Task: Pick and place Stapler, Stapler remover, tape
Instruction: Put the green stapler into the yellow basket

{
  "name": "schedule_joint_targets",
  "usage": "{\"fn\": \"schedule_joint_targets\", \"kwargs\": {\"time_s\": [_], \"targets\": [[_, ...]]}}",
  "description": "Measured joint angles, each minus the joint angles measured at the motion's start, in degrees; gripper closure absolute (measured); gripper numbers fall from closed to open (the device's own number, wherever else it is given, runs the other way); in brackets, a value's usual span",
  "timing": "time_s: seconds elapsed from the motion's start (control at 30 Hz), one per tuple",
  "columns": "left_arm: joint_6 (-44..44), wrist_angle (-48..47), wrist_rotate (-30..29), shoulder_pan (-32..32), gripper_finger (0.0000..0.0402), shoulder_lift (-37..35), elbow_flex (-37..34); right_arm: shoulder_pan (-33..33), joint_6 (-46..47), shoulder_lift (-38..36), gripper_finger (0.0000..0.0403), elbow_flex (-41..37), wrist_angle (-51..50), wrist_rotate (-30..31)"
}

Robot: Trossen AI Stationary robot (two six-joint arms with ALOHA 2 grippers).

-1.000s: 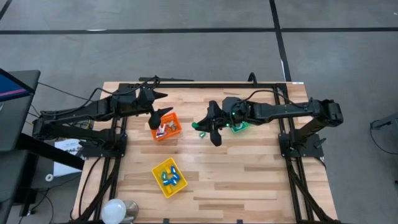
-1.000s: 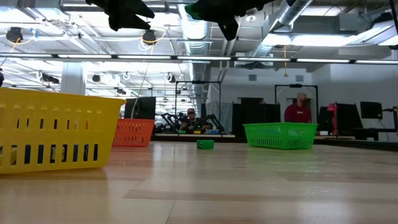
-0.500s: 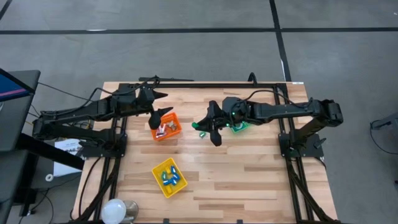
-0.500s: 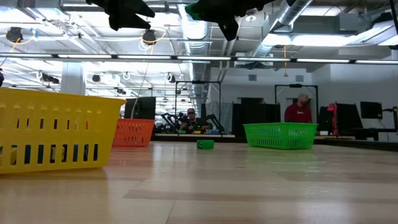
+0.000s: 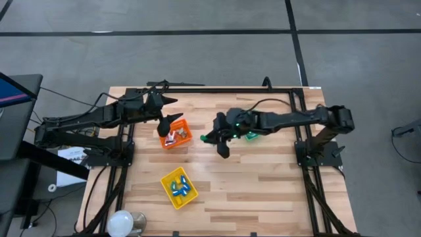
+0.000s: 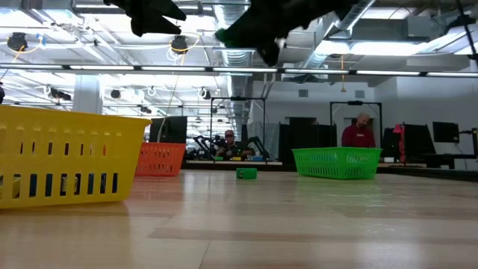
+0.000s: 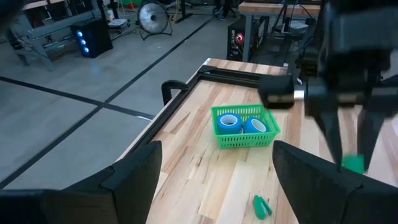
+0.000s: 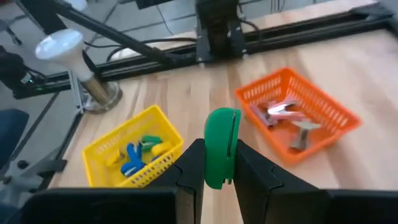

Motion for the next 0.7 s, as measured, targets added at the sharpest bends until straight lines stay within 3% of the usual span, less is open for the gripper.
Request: {"fn": "schedule_joint_targets", "kwargs": {"time_s": [0.47, 0.7], "targets": [[0.0, 0.4, 0.1, 0.0, 0.0105, 0.0, 0.0, 2.2, 1.8, 11.1, 0.0344, 4.1, 8.1, -0.4], [0.0, 4.4, 7.5, 0.0, 0.0105, 0.0, 0.0, 2.2, -0.6, 10.4, 0.0345, 11.5, 5.9, -0.9]]}}
